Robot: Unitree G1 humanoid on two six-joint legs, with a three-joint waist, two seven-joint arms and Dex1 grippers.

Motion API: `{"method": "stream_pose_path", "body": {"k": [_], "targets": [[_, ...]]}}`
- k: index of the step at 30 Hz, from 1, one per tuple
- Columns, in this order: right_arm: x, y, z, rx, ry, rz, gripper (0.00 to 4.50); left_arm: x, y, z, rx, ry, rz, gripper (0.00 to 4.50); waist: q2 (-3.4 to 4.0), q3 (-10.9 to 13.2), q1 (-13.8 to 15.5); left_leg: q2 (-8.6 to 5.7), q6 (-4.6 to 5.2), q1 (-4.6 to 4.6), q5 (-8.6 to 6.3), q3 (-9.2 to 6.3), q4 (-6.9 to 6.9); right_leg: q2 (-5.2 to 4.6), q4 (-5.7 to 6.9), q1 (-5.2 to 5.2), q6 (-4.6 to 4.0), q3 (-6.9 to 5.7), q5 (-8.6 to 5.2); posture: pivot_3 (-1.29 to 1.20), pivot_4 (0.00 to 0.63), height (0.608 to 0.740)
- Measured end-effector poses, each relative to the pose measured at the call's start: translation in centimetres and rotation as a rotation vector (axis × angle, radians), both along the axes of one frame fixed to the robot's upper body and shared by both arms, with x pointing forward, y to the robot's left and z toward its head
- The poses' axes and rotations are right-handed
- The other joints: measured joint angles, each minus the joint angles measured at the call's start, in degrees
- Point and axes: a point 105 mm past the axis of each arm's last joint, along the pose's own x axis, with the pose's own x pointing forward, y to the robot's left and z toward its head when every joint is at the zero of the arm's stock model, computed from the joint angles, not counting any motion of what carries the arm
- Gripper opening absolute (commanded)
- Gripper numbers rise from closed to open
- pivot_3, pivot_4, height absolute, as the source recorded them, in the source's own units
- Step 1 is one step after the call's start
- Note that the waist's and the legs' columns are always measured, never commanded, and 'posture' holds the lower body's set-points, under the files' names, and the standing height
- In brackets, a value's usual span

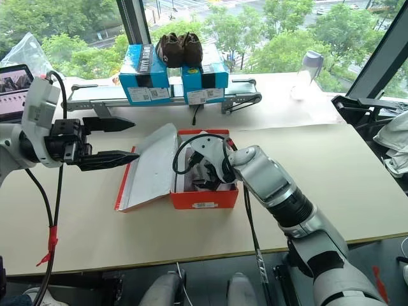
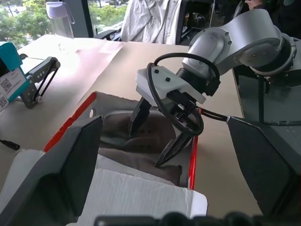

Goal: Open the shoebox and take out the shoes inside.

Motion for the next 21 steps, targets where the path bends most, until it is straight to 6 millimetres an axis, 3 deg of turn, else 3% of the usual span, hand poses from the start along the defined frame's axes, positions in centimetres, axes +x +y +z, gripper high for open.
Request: {"method": "stream_pose_path", "body": {"k": [9, 14, 17, 21], "targets": [[1.1, -0.9, 0.2, -0.053, -0.027, -0.038, 4.47, -0.3, 0.2, 0.0, 0.000, -0.004, 0.015, 4.50, 0.00, 0.01, 0.11, 0.07, -0.01, 0.06, 0.00, 0.02, 0.01, 0.08, 0.00, -0.03, 0.03, 0.05, -0.01, 0.00, 0.150, 0.740], [1.5, -1.1, 1.9, -0.076, -0.074, -0.028, 4.47, -0.2, 0.2, -0.1, 0.000, -0.003, 0.028, 4.50, 0.00, 0.01, 0.12, 0.07, -0.03, -0.10, -0.01, 0.04, -0.01, 0.08, -0.03, -0.17, -0.24, 0.06, 0.14, 0.00, 0.150, 0.740], [1.2, -1.4, 0.6, -0.122, -0.049, -0.014, 4.47, -0.2, 0.1, -0.1, 0.000, -0.006, 0.030, 4.50, 0.00, 0.01, 0.11, 0.07, -0.04, -0.11, -0.03, 0.05, -0.04, 0.08, -0.06, -0.18, -0.24, 0.06, 0.14, 0.00, 0.150, 0.740], [1.1, -1.4, 0.2, -0.156, -0.069, 0.003, 4.47, -0.2, 0.0, -0.2, -0.002, -0.006, 0.032, 4.50, -0.02, 0.00, 0.10, 0.07, -0.05, -0.10, -0.03, 0.07, -0.02, 0.08, -0.04, -0.16, -0.20, 0.06, 0.12, 0.00, 0.150, 0.740]]}}
